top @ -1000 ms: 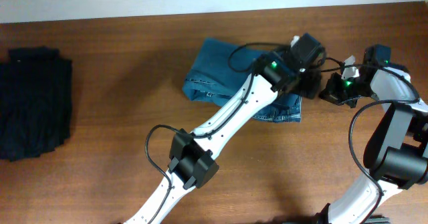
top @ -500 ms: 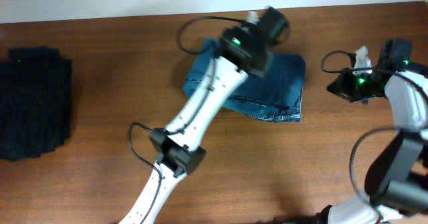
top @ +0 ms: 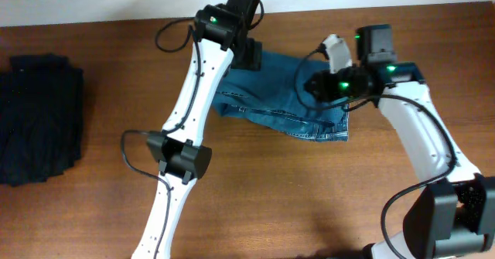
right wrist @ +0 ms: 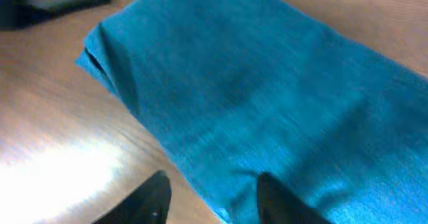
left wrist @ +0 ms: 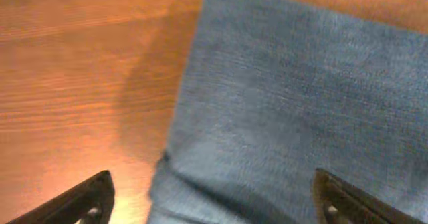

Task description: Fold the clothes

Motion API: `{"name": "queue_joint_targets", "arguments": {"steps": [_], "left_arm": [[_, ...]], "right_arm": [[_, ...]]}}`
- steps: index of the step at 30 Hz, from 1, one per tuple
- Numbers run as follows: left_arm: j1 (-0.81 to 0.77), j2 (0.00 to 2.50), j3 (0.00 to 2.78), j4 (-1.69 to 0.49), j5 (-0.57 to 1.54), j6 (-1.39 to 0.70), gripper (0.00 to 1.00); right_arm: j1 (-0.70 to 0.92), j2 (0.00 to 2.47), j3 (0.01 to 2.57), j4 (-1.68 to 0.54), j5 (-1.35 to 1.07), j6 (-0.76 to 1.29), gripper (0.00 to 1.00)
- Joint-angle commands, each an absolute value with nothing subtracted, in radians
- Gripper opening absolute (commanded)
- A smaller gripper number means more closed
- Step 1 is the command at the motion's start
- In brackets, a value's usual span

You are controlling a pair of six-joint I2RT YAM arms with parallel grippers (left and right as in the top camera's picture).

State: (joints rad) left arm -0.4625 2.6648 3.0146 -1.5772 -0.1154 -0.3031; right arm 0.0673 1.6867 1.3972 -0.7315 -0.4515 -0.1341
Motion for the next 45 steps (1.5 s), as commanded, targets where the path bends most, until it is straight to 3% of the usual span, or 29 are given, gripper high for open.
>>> {"name": "queue_joint_targets", "arguments": {"steps": [1,3,5,8,14,17,26,30,33,45], "left_arm": [[-0.472,2.703,3.025,-1.551,-0.066,-0.266,0.58],[-0.478,2.72,3.025,-1.527,-0.065,-0.267,0.29],[-0.486,2.74,3.025,-1.507,-0.05,-0.267,0.17],[-0.489,2.764,3.025,-1.496,-0.013,-0.267,0.17],[-0.49,2.79,3.025,-1.526,0.005,-0.267,0.17],[-0.493,2.811,3.025,-1.556,0.0,-0.266,0.17],[-0.492,2.946,3.025,-1.596,-0.049,-0.266,0.15],[-0.488,3.029,3.025,-1.609,-0.05,-0.266,0.02],[-0.484,3.068,3.025,-1.63,-0.066,-0.266,0.01],[-0.463,2.885,3.14,-1.653,-0.12,-0.266,0.0]], "right_arm": [[0.091,1.695,1.406,-0.699,-0.395,-0.148,0.61],[0.092,1.707,1.406,-0.68,-0.331,-0.106,0.63],[0.091,1.723,1.406,-0.67,-0.271,-0.065,0.57],[0.091,1.755,1.406,-0.667,-0.26,-0.067,0.49],[0.09,1.849,1.406,-0.691,-0.168,-0.023,0.16],[0.082,1.898,1.406,-0.717,-0.065,0.06,0.07],[0.07,2.08,1.401,-0.737,-0.04,0.065,0.05],[0.064,2.168,1.401,-0.733,-0.04,0.065,0.05],[0.064,2.199,1.401,-0.744,-0.04,0.065,0.04],[0.065,1.98,1.505,-0.828,-0.044,0.073,0.04]]}}
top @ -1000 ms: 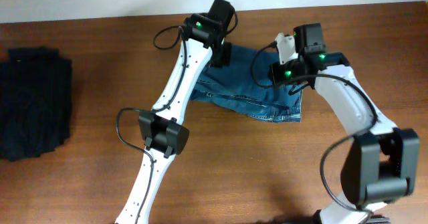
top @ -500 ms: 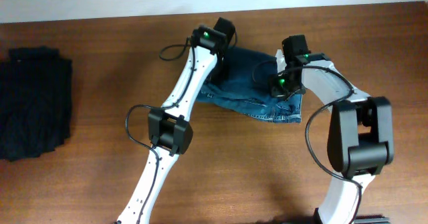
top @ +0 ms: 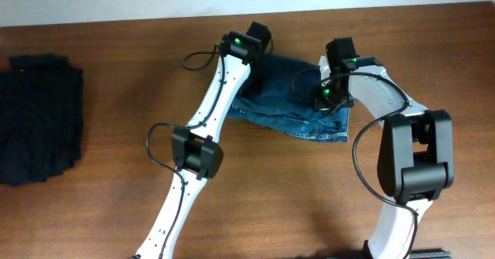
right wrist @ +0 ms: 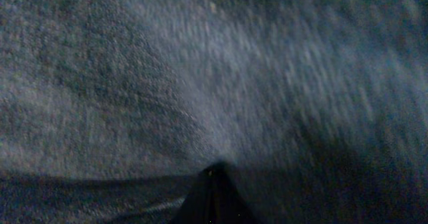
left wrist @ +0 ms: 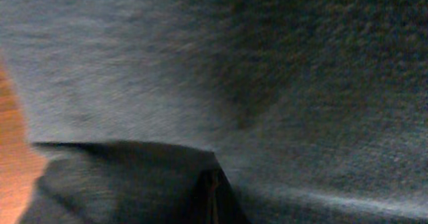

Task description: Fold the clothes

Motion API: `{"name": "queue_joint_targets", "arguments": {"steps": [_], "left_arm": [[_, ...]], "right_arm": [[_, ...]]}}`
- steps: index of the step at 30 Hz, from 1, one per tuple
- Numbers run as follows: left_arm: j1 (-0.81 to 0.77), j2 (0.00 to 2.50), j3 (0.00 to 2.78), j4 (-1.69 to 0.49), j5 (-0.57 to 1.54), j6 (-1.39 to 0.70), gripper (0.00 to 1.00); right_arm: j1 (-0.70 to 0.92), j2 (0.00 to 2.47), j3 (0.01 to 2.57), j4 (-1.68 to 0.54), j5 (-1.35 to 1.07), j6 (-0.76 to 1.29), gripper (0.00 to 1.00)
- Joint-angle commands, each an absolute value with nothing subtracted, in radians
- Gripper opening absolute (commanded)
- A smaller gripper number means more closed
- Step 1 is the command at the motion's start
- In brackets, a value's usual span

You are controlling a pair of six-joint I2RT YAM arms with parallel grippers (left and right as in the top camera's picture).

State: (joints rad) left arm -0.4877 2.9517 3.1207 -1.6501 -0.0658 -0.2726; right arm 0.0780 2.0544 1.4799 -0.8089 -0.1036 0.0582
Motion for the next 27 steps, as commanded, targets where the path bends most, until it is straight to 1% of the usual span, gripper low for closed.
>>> {"name": "queue_joint_targets", "arguments": {"steps": [1,6,13,21,27], "left_arm": [[-0.464,2.865,3.14,-1.646,-0.12,-0.266,0.01],[-0.466,2.756,3.14,-1.542,-0.121,-0.266,0.01],[-0.458,2.753,3.095,-1.37,-0.12,-0.266,0.0],[-0.458,2.754,2.903,-1.16,-0.12,-0.266,0.01],[-0.455,2.754,2.703,-1.024,-0.12,-0.266,0.01]], "right_arm": [[0.065,1.965,1.51,-0.828,-0.044,0.073,0.04],[0.065,1.884,1.517,-0.767,-0.039,0.072,0.04],[0.063,1.905,1.517,-0.659,-0.005,0.072,0.04],[0.059,1.954,1.513,-0.607,0.111,0.072,0.04],[0.038,2.023,1.504,-0.607,0.117,0.073,0.04]]}}
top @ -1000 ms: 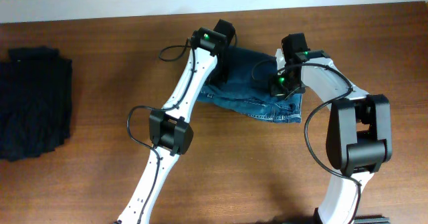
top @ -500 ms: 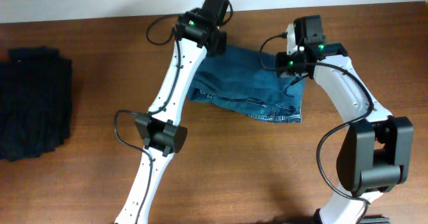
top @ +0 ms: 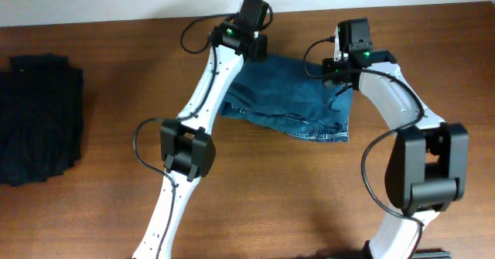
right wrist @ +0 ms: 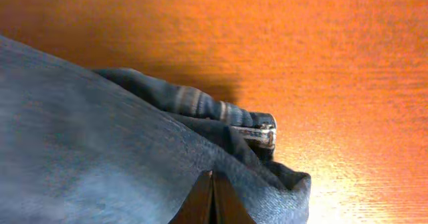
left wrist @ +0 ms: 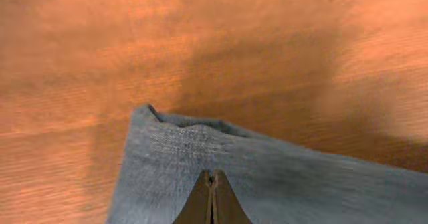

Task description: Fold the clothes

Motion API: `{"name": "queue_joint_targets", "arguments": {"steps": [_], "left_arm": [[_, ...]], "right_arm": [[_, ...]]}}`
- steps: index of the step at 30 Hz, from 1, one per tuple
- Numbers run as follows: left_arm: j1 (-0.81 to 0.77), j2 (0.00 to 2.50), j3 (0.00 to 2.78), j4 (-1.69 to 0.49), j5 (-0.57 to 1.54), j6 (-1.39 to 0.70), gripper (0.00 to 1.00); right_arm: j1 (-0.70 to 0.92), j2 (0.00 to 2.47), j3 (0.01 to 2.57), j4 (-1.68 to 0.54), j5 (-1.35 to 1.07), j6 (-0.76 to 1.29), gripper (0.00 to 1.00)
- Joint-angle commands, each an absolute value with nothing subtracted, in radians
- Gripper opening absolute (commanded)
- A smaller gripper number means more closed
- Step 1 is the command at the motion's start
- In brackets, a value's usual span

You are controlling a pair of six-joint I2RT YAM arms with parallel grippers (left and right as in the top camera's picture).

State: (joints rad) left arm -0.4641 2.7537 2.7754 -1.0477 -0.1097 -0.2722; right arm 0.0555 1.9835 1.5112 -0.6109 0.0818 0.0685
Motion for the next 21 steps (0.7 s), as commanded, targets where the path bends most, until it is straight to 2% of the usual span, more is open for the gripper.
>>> {"name": "queue_joint_targets", "arguments": {"steps": [1,5,8,12,18,19,20,21], "left_arm": [[-0.455,2.754,2.671,-1.002,-0.12,-0.266,0.01],[-0.455,2.754,2.531,-0.907,-0.121,-0.251,0.01],[-0.455,2.754,2.477,-0.88,-0.121,-0.229,0.06],[-0.455,2.729,2.508,-0.891,-0.124,-0.093,0.11],[-0.455,2.578,2.605,-0.957,-0.21,-0.08,0.13],[-0.455,2.542,2.614,-0.984,-0.21,-0.08,0.17],[-0.455,2.506,2.619,-1.024,-0.21,-0.08,0.25],[-0.455,2.475,2.62,-1.065,-0.21,-0.081,0.4]], "right_arm": [[0.036,2.038,1.5,-0.604,0.117,0.075,0.04],[0.021,2.11,1.495,-0.595,0.116,0.088,0.04],[0.013,2.134,1.495,-0.598,0.073,0.122,0.04],[0.012,2.099,1.511,-0.618,0.038,0.121,0.04],[0.012,1.988,1.594,-0.73,0.038,0.121,0.04],[0.012,1.966,1.611,-0.762,0.038,0.121,0.04],[0.012,1.945,1.627,-0.794,0.038,0.121,0.04],[0.012,1.922,1.642,-0.828,0.038,0.122,0.04]]}}
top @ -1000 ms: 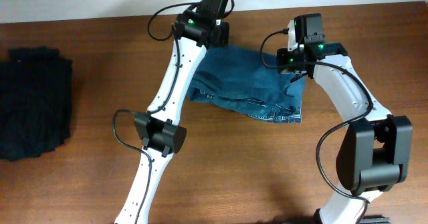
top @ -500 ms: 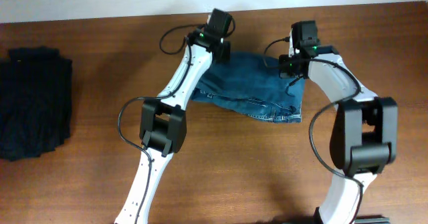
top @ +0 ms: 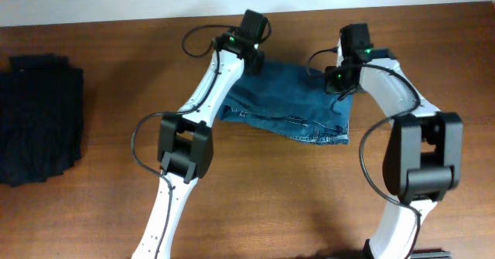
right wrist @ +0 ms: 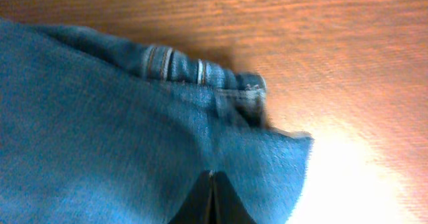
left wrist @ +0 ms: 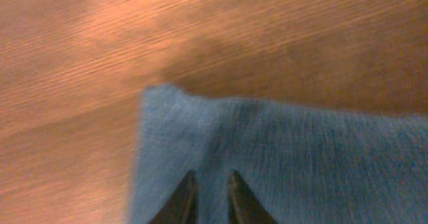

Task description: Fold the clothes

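Observation:
The blue jeans lie folded at the middle back of the wooden table. My left gripper sits at their far left corner. In the left wrist view its tips stand slightly parted over the denim, and the corner lies flat. My right gripper is at the far right corner by the waistband. In the right wrist view it is shut, pinching the denim just below the belt loops.
A pile of dark folded clothes lies at the table's left edge. The white wall runs just behind the table's far edge. Both arms reach in from the front, the left one crossing the table's middle.
My left fingers, pressed together on the far left corner before, now stand slightly apart. Both grippers and the jeans' far edge sit a little nearer the front. The right gripper stays shut.
Both grippers first hung open over the folded jeans. Then both were shut, pressed deep into the denim. Then each was shut on a far corner, near the table's back edge. Now the left has parted and the right still pinches its corner.

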Motion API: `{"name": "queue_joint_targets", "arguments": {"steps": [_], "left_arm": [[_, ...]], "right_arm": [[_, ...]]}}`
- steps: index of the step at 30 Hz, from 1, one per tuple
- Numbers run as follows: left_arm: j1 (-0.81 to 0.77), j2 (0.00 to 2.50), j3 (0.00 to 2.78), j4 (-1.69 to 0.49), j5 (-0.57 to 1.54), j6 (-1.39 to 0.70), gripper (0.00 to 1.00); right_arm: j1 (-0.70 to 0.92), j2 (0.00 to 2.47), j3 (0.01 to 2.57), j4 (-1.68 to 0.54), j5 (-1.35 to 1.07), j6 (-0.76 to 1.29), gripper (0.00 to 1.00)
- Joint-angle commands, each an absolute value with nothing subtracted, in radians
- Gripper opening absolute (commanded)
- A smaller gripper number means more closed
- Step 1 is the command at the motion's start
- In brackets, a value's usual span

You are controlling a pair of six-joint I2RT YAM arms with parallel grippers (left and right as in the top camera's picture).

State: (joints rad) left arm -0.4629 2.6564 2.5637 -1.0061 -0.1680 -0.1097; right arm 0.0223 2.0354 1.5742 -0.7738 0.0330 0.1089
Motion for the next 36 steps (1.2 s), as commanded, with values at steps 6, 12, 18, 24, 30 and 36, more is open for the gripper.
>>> {"name": "queue_joint_targets", "arguments": {"steps": [6,12,18,24,30,36], "left_arm": [[-0.455,2.374,2.62,-1.354,-0.162,-0.081,0.48],[-0.455,2.399,2.543,-1.415,-0.143,-0.081,0.33],[-0.453,2.452,2.447,-1.367,-0.146,-0.081,0.33],[-0.453,2.495,2.343,-1.318,-0.113,-0.081,0.28],[-0.453,2.508,2.175,-1.198,-0.093,-0.081,0.28],[-0.451,2.508,2.07,-1.175,-0.093,-0.081,0.26]], "right_arm": [[0.012,1.815,1.674,-1.046,0.034,0.17,0.04],[0.014,1.825,1.628,-1.102,-0.063,0.173,0.04],[0.014,1.835,1.515,-1.059,-0.121,0.17,0.04],[0.014,1.835,1.346,-0.936,-0.132,0.17,0.04],[0.014,1.839,1.139,-0.699,-0.142,0.175,0.05],[0.012,1.841,1.021,-0.591,-0.15,0.197,0.05]]}}
